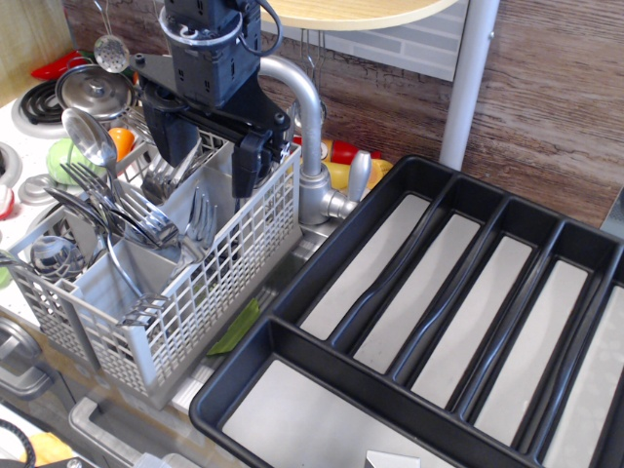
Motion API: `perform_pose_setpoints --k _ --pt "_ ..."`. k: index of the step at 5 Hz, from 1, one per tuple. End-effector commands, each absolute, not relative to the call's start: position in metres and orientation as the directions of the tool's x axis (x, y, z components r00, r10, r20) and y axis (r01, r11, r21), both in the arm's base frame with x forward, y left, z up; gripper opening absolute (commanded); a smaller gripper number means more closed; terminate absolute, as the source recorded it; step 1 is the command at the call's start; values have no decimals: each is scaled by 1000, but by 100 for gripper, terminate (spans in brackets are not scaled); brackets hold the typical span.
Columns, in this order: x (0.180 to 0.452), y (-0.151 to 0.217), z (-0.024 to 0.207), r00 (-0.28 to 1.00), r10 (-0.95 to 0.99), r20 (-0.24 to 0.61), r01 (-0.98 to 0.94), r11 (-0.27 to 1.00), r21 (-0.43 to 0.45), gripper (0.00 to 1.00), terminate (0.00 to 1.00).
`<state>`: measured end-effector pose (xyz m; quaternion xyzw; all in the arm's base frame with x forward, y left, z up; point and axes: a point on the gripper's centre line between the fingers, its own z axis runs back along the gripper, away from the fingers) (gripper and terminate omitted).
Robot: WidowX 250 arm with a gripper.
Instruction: Put fork from basket to tray
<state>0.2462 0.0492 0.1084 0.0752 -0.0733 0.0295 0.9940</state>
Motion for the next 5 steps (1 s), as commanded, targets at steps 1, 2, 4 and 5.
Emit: perform_pose_setpoints --k 1,2,4,5 --pt "246 49 108 988 48 150 -70 987 145 100 0" --pt "251 55 94 985 28 169 -49 991 123 100 0" --pt "253 62 72 982 -44 185 17 990 143 100 0" --pt "251 63 64 981 -59 185 33 989 144 100 0"
